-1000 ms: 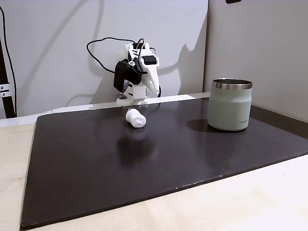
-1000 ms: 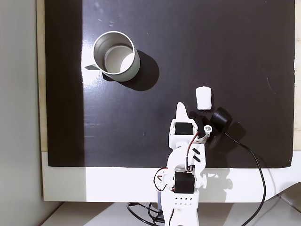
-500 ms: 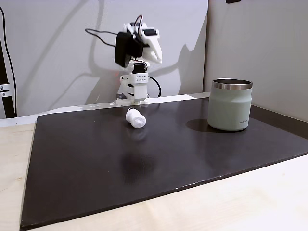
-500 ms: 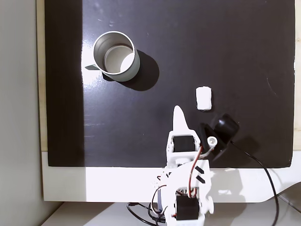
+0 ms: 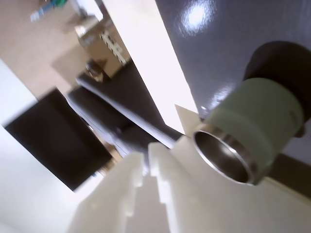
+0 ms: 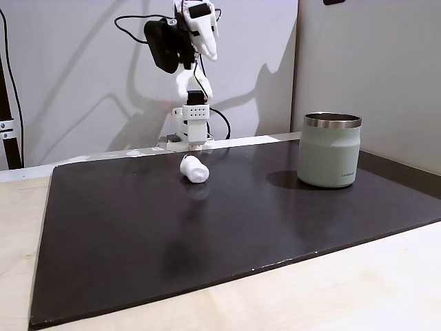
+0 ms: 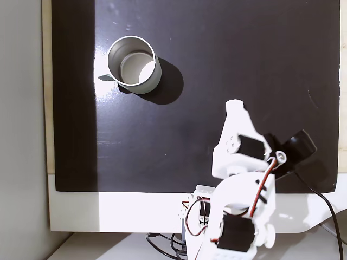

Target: Grasp a gauze and put it in the cup.

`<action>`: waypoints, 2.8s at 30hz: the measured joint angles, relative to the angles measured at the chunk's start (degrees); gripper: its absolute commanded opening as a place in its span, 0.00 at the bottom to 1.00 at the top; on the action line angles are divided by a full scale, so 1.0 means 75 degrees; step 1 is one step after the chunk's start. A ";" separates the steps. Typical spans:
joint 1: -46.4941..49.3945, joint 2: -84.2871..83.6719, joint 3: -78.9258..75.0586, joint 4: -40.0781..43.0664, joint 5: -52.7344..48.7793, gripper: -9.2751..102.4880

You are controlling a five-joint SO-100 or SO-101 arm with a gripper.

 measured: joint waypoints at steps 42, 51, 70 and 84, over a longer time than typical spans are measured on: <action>0.1570 -0.5625 -0.2906 0.2766 0.5227 0.31; 0.1430 -0.7160 -0.2906 0.2168 0.4535 0.32; 0.0656 -0.8027 -0.1336 0.0586 0.4359 0.33; 0.0668 -0.8027 -0.0246 -0.0434 0.4289 0.31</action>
